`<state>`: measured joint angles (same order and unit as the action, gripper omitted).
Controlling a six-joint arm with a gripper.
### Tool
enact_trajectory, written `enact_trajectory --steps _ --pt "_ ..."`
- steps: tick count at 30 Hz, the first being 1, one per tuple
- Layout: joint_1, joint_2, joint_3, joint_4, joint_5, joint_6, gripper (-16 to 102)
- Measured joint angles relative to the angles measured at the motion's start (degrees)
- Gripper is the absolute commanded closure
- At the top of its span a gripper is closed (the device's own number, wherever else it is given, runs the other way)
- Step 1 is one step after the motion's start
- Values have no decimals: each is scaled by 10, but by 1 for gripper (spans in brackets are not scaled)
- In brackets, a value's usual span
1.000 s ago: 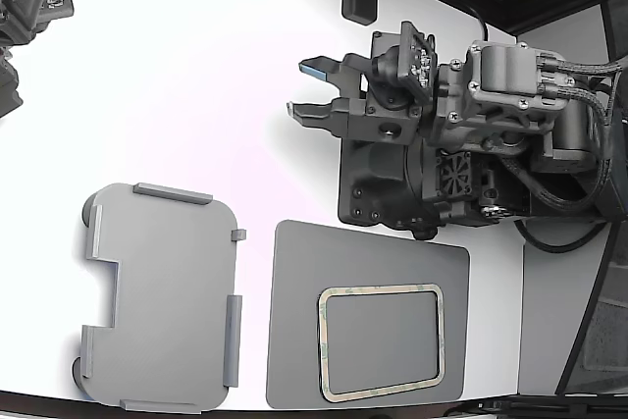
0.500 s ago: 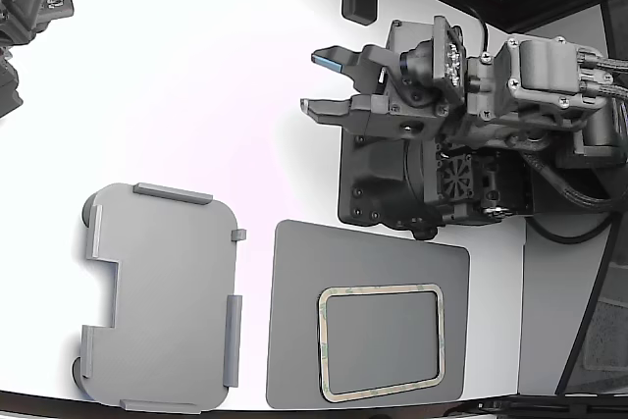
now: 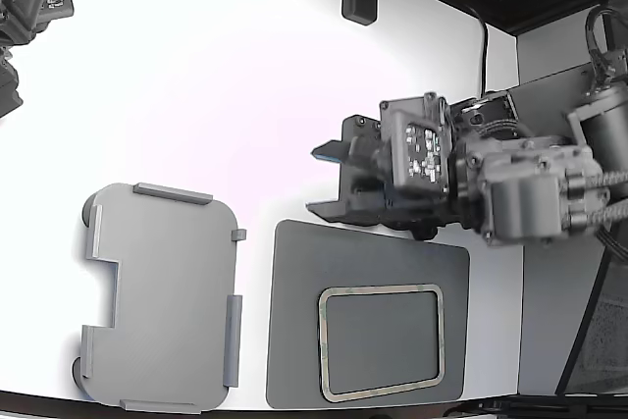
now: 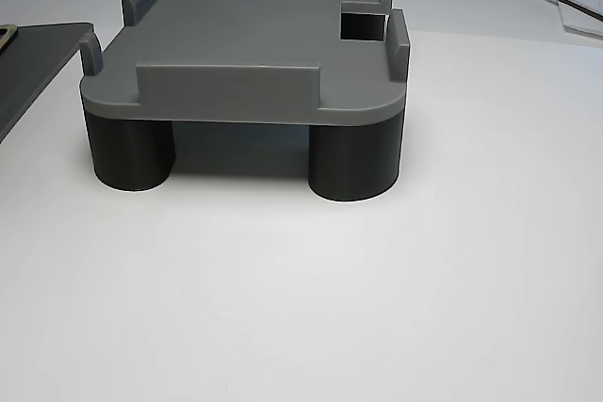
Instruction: Move top rectangular frame to the holder.
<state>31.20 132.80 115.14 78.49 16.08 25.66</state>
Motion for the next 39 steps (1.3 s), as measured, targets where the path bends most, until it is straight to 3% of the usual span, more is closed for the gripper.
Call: enact_trajectory --steps 4,8,14,19,31,39 --pt "97 -73 -52 76 35 94 -13" --pt "205 -120 -52 111 62 202 -14" --pt "300 -137 -10 93 4 306 -14" --pt "330 -110 54 47 -37 341 -14" --pt "384 -142 83 46 -86 409 -13" --pt "384 -148 137 -4 -98 403 0"
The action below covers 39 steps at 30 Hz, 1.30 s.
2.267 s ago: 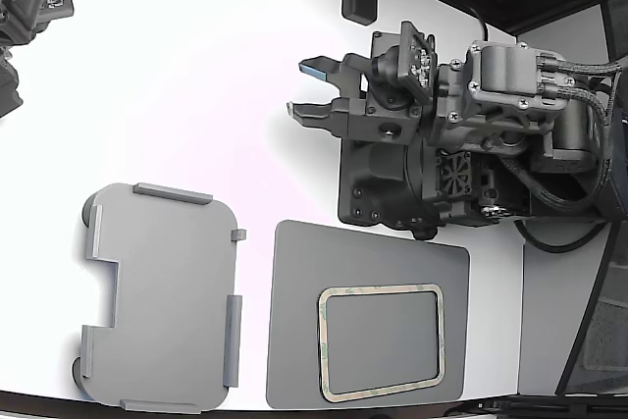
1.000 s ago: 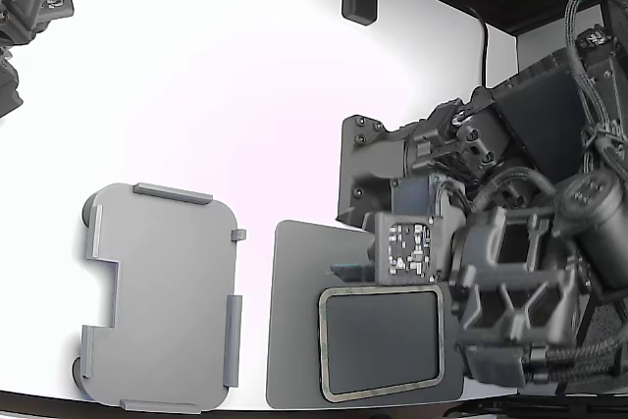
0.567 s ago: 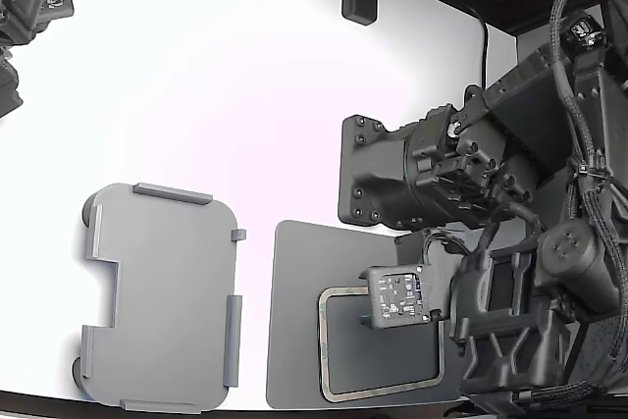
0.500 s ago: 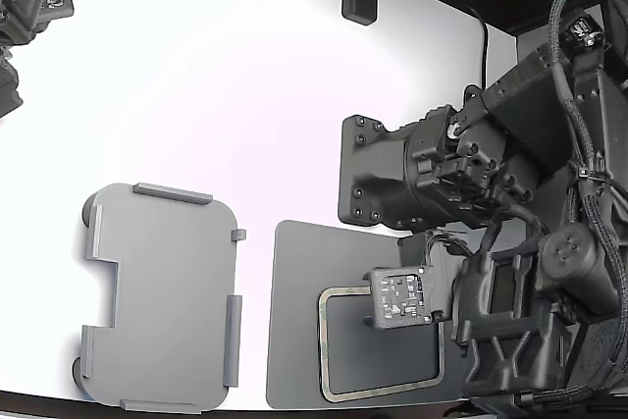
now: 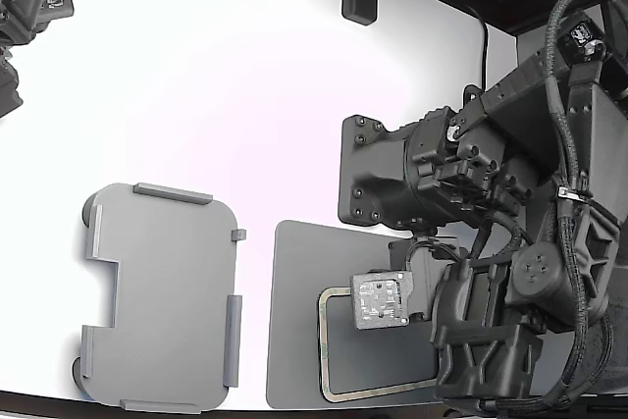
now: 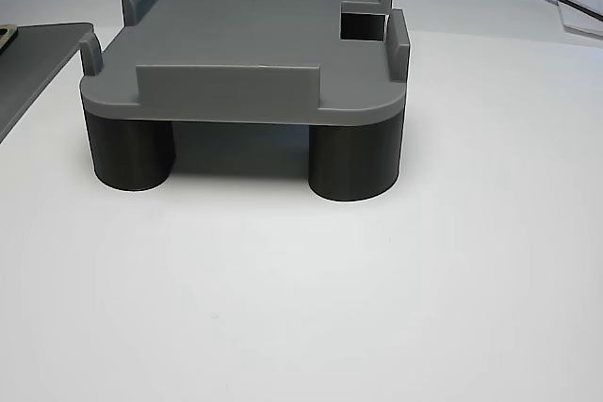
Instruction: Move top rectangular frame to the holder.
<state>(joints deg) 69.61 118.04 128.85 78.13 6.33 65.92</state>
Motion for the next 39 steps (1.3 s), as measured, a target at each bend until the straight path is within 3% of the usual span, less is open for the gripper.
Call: enact_trajectory --steps 5,13,16,28,39 --pt "0 4 33 -29 -5 -7 4" --pt "0 7 39 -18 -23 -8 -13" --pt "0 7 46 -27 -23 -9 1" --pt "-6 7 64 -40 -11 -9 15" --pt "-7 8 83 -57 -10 -4 36"
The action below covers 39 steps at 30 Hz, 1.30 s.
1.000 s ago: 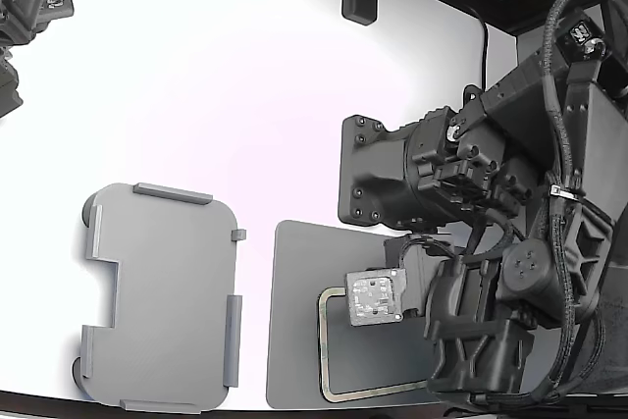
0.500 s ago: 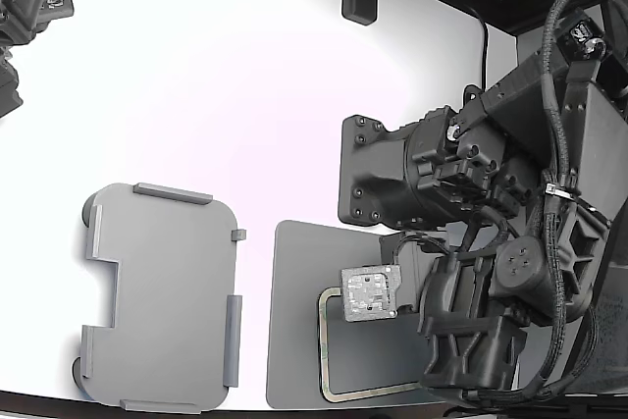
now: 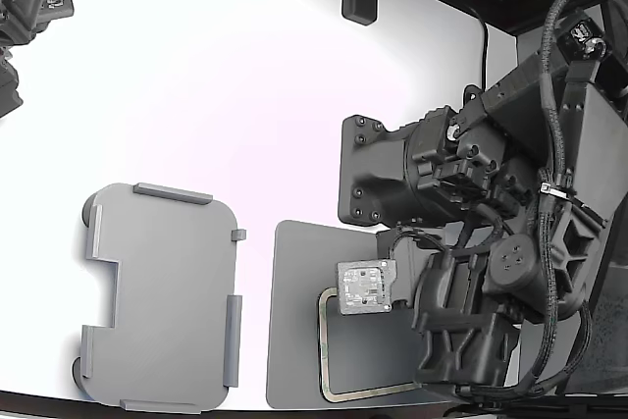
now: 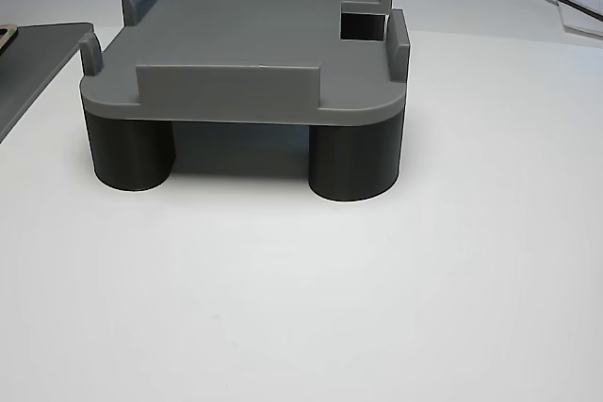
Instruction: Move top rectangular frame to the holder.
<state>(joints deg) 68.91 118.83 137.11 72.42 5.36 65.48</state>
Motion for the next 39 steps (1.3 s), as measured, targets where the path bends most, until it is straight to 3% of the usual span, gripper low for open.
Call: enact_trajectory --steps 8,14,23,32,39 --pt "0 3 13 -14 -1 5 47" --pt "-4 4 14 -11 -3 11 96" --pt "-11 0 -85 66 -3 54 97" --pt "-54 -96 -341 217 53 238 97" --pt "-149 -145 -483 219 39 329 96"
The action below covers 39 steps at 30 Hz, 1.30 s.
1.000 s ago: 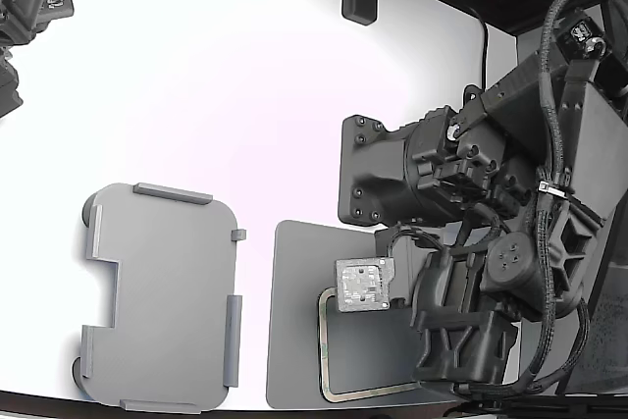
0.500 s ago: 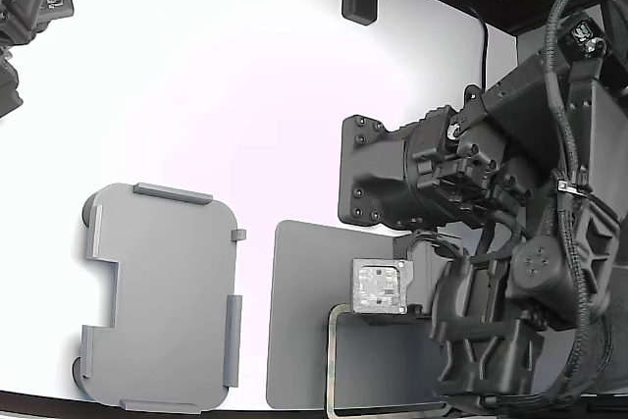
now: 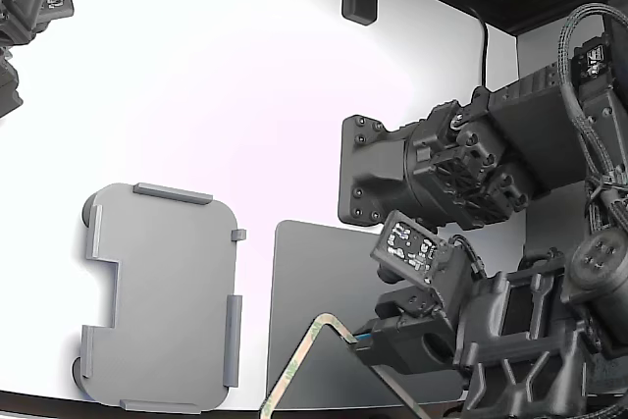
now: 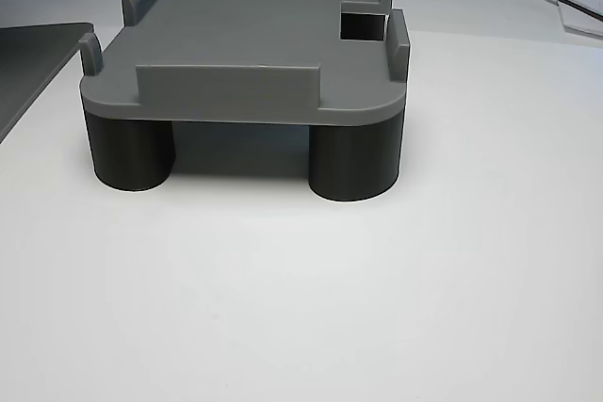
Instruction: Move top rectangular frame to the holder.
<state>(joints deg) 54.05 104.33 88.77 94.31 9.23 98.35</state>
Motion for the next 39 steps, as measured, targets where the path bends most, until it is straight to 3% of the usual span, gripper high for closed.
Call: enact_trajectory --steps 6,14,39 --pt "-81 -61 -51 0 52 104 96" --pt "-164 -145 -111 0 36 228 96" --pt "-193 -236 -107 -4 37 304 97"
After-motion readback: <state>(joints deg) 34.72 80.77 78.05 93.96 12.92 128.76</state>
